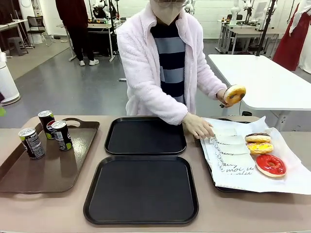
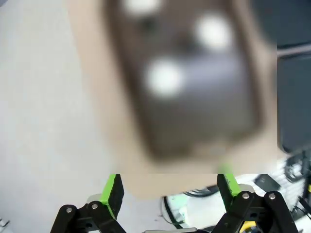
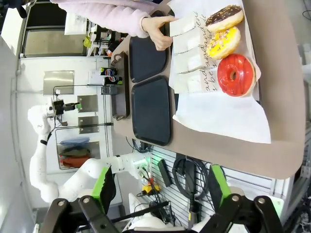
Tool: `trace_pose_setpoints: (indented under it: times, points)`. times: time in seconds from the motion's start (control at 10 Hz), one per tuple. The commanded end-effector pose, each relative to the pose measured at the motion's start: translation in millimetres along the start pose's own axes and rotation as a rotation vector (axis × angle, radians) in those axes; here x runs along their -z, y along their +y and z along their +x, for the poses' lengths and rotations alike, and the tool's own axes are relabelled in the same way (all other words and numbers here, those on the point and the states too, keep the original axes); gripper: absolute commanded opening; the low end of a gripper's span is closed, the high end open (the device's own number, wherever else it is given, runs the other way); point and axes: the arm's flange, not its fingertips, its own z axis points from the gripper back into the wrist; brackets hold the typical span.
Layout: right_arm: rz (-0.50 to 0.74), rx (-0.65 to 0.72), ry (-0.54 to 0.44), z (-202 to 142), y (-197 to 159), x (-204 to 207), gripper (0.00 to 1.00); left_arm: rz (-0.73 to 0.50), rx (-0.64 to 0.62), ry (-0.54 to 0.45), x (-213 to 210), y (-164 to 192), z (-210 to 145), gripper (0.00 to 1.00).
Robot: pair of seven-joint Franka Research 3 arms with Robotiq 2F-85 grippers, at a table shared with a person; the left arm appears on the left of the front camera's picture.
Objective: Set up donuts and drinks on trays.
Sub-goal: Pick up one Pepsi coke and place it on the Flat Tray.
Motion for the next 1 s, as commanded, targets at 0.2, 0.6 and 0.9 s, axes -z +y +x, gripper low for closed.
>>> trace_pose_setpoints:
  times: [0.2,0.6,0.9]
  points:
    - [0.027,-0.008,-0.006,1,-1,-1,1.00,0.133,-0.085,0.008,59,-12,54,1.00]
    - [0.027,-0.008,-0.006,1,-1,-1,1.00,-0.033,-0.116,-0.001,109,1,63,1.00]
    - [0.027,-0.008,-0.006,1,-1,-1,1.00,-0.147,-0.107,0.014,119,1,54,1.00]
